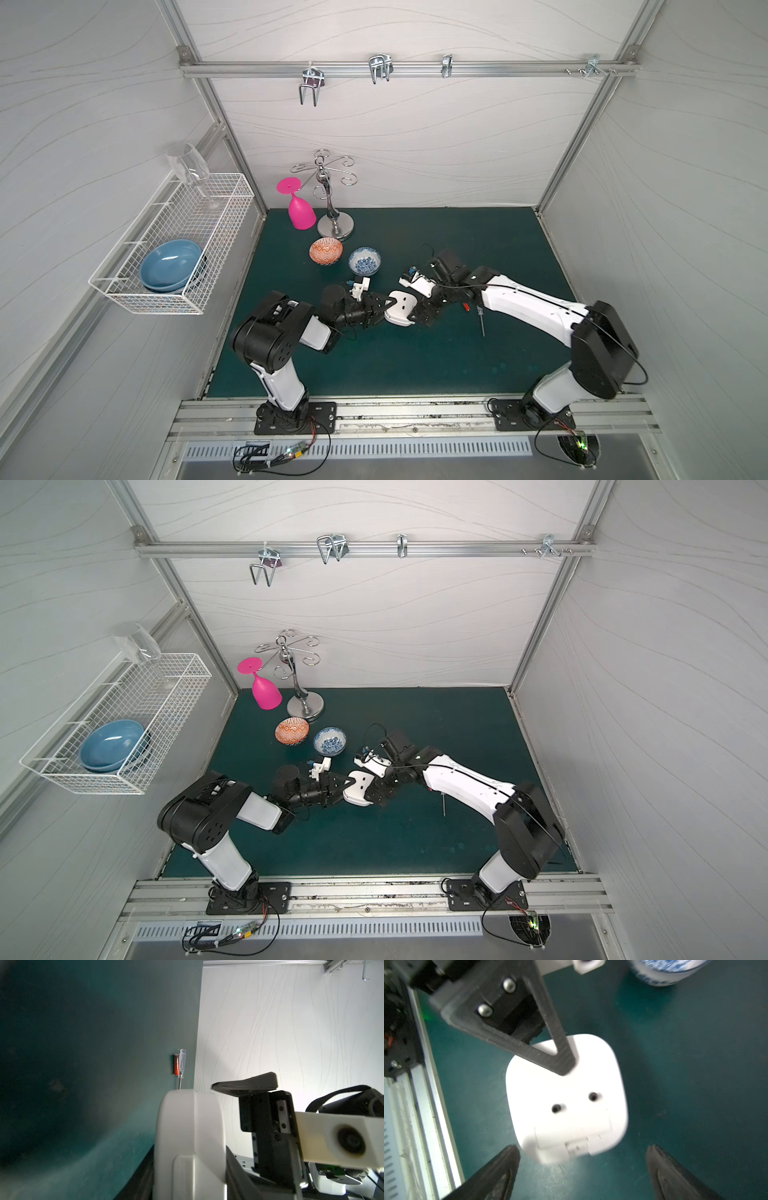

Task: Remove the battery from the alarm
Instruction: Adjust the alarm at the center of the board.

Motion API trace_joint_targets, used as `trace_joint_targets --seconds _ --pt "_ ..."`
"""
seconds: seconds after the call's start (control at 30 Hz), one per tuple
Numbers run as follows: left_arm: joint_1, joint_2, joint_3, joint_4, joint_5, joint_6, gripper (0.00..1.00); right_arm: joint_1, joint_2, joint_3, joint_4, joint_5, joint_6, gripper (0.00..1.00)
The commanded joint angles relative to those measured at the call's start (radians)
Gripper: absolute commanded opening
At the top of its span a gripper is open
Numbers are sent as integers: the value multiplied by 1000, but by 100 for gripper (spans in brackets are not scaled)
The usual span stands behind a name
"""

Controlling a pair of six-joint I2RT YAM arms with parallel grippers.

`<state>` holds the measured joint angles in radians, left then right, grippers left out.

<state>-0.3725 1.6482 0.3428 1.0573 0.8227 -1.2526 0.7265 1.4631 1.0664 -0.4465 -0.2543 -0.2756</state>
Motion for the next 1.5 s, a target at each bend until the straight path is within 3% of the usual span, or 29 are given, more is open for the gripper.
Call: trace_joint_targets --seconds 0.0,0.1,0.2,0.37,0.5,0.6,0.73,0.9,1.13,1.3,1.47 --pt "-12 -186 71 -465 -110 280 15 -96 -158 -48 44 -58 124 99" --pt "-86 -385 209 -1054 -410 558 16 -210 -312 -92 17 13 247 99" --pt "-209 -477 351 -1391 -768 727 14 -283 -405 -91 -100 213 310 99" --pt "-411 -455 530 -1662 -1209 851 13 -303 -480 -97 -224 496 323 99" --pt "-550 -331 657 -1791 -1453 895 12 -322 -509 -116 -254 564 358 99" --pt "-635 -209 741 -1848 -1574 910 12 -332 -532 -135 -254 583 387 99" --pt "-718 -64 843 -1843 -1634 946 12 -339 -542 -159 -250 597 408 99" --pt "-771 103 925 -1758 -1600 991 13 -349 -537 -179 -243 592 432 99" --pt "-817 282 1005 -1700 -1590 1003 22 -375 -547 -203 -233 587 445 99" --pt "-820 309 986 -1657 -1504 972 37 -412 -560 -216 -229 541 454 99" --pt "-821 258 971 -1630 -1357 955 64 -484 -569 -216 -215 426 470 99"
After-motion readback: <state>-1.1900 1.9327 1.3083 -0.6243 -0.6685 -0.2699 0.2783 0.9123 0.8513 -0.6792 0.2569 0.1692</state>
